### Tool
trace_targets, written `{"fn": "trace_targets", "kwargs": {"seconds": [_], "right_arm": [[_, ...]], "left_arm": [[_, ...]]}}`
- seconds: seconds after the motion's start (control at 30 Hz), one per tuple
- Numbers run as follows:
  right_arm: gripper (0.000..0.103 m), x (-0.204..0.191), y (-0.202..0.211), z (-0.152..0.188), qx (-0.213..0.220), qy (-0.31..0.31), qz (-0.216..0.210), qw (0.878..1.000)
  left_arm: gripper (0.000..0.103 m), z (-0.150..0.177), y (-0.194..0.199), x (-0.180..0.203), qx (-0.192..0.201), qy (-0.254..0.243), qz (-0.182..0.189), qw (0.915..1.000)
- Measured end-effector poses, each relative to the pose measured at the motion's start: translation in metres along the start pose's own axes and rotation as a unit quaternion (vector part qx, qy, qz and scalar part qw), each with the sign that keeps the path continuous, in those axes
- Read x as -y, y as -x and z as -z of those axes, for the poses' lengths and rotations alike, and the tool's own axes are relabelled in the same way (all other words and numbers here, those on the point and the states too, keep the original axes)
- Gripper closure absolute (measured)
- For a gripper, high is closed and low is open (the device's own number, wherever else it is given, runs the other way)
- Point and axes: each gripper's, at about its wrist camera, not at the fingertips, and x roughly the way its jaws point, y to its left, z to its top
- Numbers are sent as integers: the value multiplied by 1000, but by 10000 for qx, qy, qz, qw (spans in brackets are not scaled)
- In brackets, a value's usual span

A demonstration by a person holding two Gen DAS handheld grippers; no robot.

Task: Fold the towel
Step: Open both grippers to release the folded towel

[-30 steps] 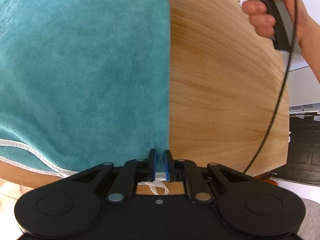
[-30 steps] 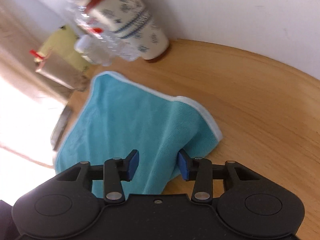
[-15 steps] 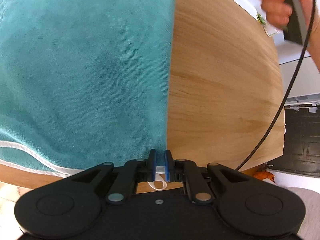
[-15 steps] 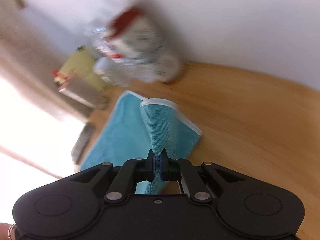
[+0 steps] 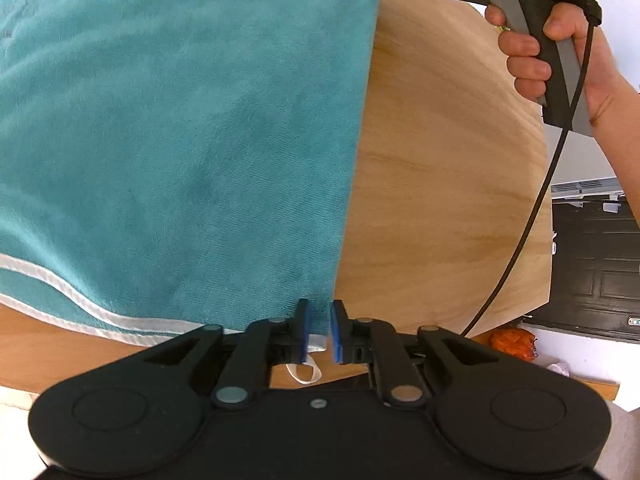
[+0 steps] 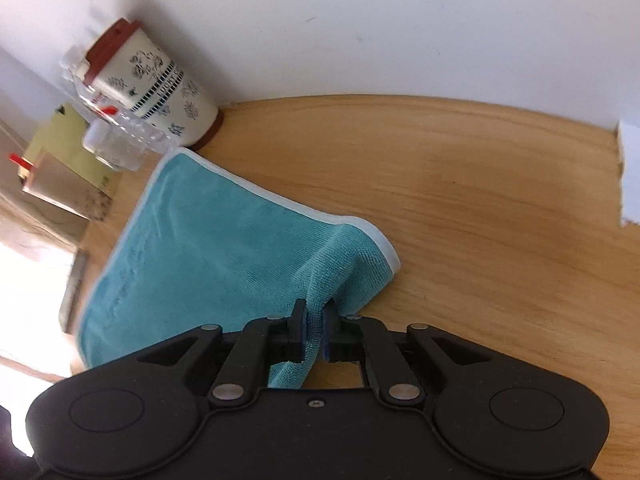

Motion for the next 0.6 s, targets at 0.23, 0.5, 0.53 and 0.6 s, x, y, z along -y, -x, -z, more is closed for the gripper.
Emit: {"fn": "trace_targets", "kwargs": {"seconds": [0.23, 0.5, 0.53, 0.6], "right_arm": [[61, -11, 24, 39, -29, -453, -7, 9990], [56, -49, 23, 107, -163, -1021, 151, 9945], [56, -51, 22, 116, -105, -1267, 92, 9918], [56, -58, 19, 129, 0, -1615, 21, 9869]], "left_arm": [[66, -7, 65, -30, 621, -28, -244, 9978], [61, -46, 116, -127, 1309, 290, -1192, 9838], [61, -51, 118, -142, 1325, 291, -1323, 9819], [61, -61, 118, -164, 1283, 235, -1424, 9812]]}}
